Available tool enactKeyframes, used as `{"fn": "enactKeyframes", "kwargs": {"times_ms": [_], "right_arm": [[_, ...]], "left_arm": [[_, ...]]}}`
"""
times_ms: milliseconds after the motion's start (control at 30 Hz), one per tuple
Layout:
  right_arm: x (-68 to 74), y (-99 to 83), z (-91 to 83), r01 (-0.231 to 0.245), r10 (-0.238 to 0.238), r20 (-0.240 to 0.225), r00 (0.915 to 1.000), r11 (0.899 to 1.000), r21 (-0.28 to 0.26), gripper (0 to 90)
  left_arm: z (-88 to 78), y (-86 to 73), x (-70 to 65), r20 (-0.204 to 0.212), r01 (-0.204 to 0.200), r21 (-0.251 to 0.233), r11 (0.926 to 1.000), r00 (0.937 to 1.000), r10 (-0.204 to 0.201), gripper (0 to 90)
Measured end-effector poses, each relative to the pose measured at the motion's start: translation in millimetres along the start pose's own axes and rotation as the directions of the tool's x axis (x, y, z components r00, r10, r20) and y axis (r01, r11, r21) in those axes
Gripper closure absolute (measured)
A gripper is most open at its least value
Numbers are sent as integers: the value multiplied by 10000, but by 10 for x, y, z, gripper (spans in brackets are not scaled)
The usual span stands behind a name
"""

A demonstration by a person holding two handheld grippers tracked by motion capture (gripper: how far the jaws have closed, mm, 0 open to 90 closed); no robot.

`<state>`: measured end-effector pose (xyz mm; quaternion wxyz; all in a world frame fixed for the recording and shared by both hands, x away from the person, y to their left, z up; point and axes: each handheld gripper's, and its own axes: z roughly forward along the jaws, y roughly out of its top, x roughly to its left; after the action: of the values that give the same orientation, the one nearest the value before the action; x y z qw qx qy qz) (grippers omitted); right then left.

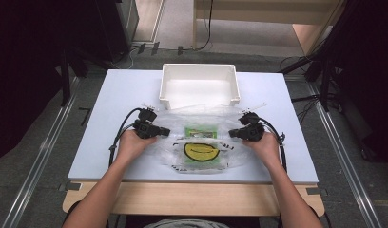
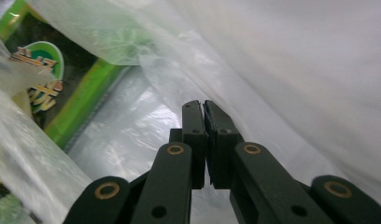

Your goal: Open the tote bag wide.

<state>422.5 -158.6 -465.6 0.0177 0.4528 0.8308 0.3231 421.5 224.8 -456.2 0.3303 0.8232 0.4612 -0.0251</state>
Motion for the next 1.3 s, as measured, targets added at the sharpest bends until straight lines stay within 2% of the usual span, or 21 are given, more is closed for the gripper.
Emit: {"fn": "enactKeyframes", "kwargs": {"times_ms": [200, 267, 300, 400, 467, 533, 600, 733, 767, 900, 1067, 1200, 1300], "right_arm": [[-73, -77, -79, -319, 324, 438, 9985, 9994, -105, 887], [-111, -107, -111, -434, 444, 624, 9971, 9989, -180, 888], [-151, -139, -140, -590, 609, 746, 9954, 9979, -268, 900], [-190, -173, -172, -678, 705, 960, 9929, 9972, -310, 900], [-223, -204, -204, -858, 891, 1087, 9901, 9957, -350, 900], [-256, -248, -257, -1012, 1054, 1538, 9825, 9943, -349, 900], [-283, -282, -291, -1055, 1103, 1749, 9784, 9937, -368, 900], [-321, -334, -334, -1198, 1268, 1891, 9737, 9916, -482, 900], [-348, -365, -368, -1224, 1298, 2120, 9686, 9913, -480, 900], [-408, -411, -407, -1569, 1660, 1982, 9660, 9857, -608, 900], [-404, -453, -439, -1340, 1437, 2245, 9638, 9893, -582, 900], [-420, -494, -467, -1316, 1413, 2102, 9674, 9895, -595, 900], [-416, -490, -465, -1324, 1425, 2179, 9655, 9894, -602, 900]], "left_arm": [[-83, -80, 94, -137, 436, -175, 9989, 9989, -439, 900], [-113, -98, 117, -274, 492, -182, 9986, 9984, -497, 900], [-147, -108, 132, -524, 528, -161, 9985, 9972, -536, 900], [-173, -124, 158, -636, 684, -213, 9974, 9955, -696, 900], [-199, -143, 180, -714, 813, -271, 9963, 9940, -830, 900], [-233, -159, 205, -954, 846, -290, 9960, 9916, -870, 900], [-269, -187, 261, -895, 1175, -433, 9921, 9886, -1210, 900], [-292, -200, 272, -1081, 1145, -437, 9925, 9870, -1186, 900], [-299, -211, 286, -1048, 1182, -488, 9918, 9869, -1228, 900], [-305, -224, 309, -920, 1313, -584, 9896, 9864, -1363, 900], [-308, -231, 316, -889, 1239, -604, 9905, 9877, -1290, 900], [-318, -237, 334, -847, 1333, -621, 9891, 9868, -1383, 900], [-318, -235, 328, -919, 1266, -620, 9900, 9870, -1319, 900]]}}
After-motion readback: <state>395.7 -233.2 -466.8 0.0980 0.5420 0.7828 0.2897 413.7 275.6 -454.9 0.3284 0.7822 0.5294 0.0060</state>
